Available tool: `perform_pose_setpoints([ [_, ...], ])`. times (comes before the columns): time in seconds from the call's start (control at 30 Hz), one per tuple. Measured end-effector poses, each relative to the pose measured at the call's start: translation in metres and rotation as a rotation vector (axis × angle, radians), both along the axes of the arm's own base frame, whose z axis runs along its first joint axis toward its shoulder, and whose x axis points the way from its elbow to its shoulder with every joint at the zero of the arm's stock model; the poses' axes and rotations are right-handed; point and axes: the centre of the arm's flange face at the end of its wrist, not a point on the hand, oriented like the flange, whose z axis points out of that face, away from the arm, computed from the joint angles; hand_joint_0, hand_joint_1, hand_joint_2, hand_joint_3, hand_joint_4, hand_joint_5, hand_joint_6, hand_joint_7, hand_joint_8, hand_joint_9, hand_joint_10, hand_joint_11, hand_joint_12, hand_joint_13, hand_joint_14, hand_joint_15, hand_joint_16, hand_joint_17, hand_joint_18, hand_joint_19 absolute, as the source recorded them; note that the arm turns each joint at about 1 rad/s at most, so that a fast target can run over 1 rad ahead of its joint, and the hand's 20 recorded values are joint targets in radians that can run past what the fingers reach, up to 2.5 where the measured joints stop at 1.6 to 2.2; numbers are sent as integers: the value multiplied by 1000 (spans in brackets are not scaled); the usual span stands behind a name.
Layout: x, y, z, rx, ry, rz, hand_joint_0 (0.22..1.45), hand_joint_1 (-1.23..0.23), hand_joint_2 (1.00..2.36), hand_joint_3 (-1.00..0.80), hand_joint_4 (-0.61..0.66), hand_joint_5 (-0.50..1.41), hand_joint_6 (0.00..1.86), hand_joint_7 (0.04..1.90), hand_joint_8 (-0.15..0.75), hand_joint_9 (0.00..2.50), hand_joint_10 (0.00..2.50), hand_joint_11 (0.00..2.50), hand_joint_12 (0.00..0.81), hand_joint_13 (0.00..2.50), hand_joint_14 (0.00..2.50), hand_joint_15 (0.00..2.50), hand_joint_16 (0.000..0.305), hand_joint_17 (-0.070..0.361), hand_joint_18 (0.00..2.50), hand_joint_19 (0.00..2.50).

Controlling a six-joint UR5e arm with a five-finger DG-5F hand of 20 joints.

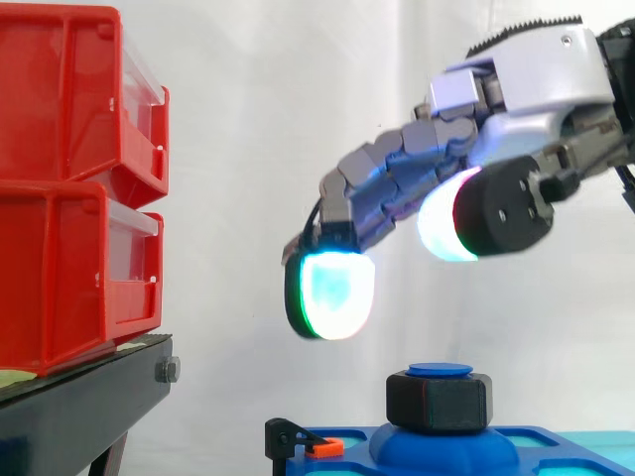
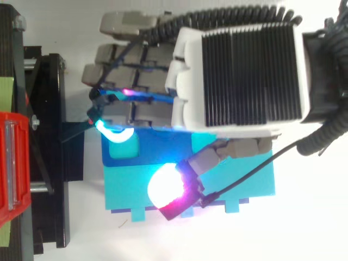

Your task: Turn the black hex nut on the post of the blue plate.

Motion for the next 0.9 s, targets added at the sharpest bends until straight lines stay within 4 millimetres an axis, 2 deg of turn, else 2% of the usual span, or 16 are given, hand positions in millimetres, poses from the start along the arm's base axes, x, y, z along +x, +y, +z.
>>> perform_pose_setpoints([
  [0.3, -1, 6, -11, 36, 11, -9, 495, -323, 1000, -500, 201, -187, 502, 1046, 247, 352, 0, 37, 354, 355, 3, 74, 57, 127, 176, 142],
  [0.9, -8, -18, -17, 64, 49, -41, 495, -322, 1000, -500, 201, -188, 503, 1042, 247, 353, 0, 37, 352, 354, 3, 78, 55, 125, 176, 147],
])
